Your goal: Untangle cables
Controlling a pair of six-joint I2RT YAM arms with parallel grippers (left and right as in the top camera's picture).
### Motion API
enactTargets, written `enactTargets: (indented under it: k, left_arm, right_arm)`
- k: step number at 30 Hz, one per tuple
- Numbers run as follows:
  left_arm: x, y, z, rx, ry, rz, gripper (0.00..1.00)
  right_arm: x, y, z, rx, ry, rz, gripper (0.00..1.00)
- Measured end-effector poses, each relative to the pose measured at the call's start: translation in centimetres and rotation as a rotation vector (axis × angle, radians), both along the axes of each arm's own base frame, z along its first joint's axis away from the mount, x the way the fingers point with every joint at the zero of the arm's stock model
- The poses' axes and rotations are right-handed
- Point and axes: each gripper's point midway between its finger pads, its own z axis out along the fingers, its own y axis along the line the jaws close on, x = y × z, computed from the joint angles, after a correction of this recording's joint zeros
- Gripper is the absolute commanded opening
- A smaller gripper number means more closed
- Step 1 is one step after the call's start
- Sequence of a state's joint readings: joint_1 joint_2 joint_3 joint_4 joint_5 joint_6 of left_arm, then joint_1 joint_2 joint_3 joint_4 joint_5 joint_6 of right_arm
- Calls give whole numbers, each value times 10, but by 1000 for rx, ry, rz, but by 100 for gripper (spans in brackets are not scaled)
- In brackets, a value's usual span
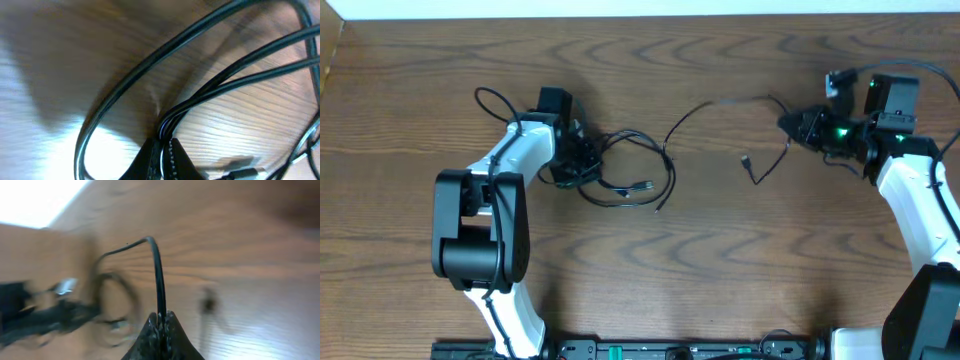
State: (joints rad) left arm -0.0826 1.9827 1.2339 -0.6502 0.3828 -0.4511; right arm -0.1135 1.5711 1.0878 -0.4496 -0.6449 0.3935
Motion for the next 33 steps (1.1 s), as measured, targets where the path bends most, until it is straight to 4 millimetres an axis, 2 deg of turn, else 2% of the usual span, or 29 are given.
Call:
enactTargets:
  k: [3,6,9,13,16,24,25,26,27,29,33]
  left_arm:
    - [-1,16,-1,57,7,23,8]
    - [0,25,-1,99,5,29,8]
    - [0,30,-1,129,3,31,8]
    - [1,35,-1,158,-1,34,8]
    - [1,38,-1,172,-3,35,8]
    - [1,39,-1,183,-5,36,8]
    - [1,39,-1,183,-5,36,8]
    - [1,39,-1,183,-5,35,8]
    - [1,39,-1,183,-5,35,8]
    - [1,39,-1,184,-5,35,8]
    - [1,39,-1,184,-5,35,8]
  right_arm:
    - [-6,-25,-21,-140,77,-90,1]
    - [-11,-48,-34,-261,127,-167,1]
    - [-15,-74,-42,-390,165,-256,1]
    - [-18,-92,-45,-480,185,-321,1]
    - [-17,-89,-45,-497,184,-321,1]
    - [-16,-56,-49,-564,165,-241,2]
    - [-16,-53,-52,-576,169,-233,6]
    - [-16,-50,-57,-597,176,-223,25]
    - [-17,-48,-66,-634,193,-218,34]
    - [-16,-47,-74,-661,207,-214,47]
    - [-13,-46,-80,-684,201,-192,82]
